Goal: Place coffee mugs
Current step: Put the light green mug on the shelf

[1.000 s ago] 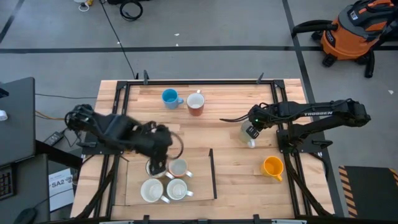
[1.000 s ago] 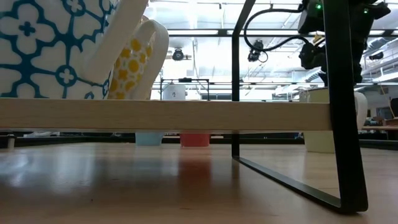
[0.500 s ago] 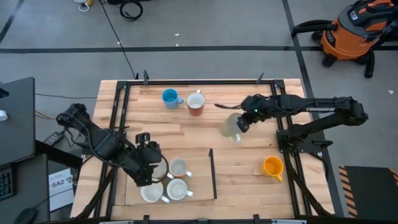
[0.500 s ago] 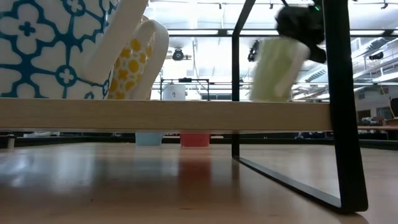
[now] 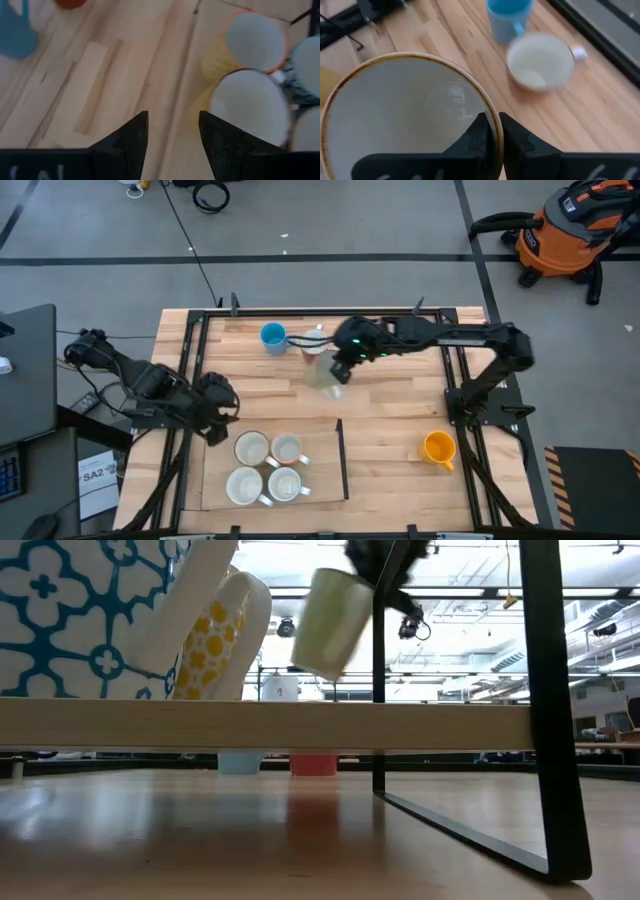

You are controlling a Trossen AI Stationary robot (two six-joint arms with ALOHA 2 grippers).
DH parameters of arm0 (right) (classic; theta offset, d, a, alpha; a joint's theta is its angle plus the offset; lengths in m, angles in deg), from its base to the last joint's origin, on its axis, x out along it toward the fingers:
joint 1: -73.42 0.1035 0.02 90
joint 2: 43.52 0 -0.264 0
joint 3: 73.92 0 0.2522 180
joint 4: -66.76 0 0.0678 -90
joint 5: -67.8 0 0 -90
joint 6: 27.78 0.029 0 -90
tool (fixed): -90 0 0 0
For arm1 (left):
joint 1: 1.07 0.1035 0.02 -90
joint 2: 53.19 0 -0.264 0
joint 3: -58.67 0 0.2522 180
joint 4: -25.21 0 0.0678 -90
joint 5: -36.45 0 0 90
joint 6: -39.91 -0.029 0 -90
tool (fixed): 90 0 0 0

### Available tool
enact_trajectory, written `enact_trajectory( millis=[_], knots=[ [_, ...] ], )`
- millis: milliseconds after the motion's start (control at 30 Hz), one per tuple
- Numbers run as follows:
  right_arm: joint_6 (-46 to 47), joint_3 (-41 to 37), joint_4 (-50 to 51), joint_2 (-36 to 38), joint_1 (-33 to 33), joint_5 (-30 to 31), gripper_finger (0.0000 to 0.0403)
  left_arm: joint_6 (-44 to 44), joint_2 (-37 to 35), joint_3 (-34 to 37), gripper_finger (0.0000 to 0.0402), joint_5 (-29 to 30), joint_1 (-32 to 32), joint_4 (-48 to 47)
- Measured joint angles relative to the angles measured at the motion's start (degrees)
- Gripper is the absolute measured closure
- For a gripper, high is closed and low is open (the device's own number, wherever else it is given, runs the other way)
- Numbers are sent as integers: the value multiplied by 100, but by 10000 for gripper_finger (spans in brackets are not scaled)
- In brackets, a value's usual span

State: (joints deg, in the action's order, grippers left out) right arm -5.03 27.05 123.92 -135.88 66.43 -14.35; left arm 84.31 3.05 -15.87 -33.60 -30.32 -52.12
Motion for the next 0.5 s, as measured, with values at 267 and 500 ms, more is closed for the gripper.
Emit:
enact_trajectory(
  millis=[267,500],
  knots=[
    [-955,1874,75,-1657,-2,-423,369,0,-431,446,221,0,279,-3],
    [-1543,2902,334,-2720,-2,-733,368,0,-417,512,221,-2,284,53]
  ],
)
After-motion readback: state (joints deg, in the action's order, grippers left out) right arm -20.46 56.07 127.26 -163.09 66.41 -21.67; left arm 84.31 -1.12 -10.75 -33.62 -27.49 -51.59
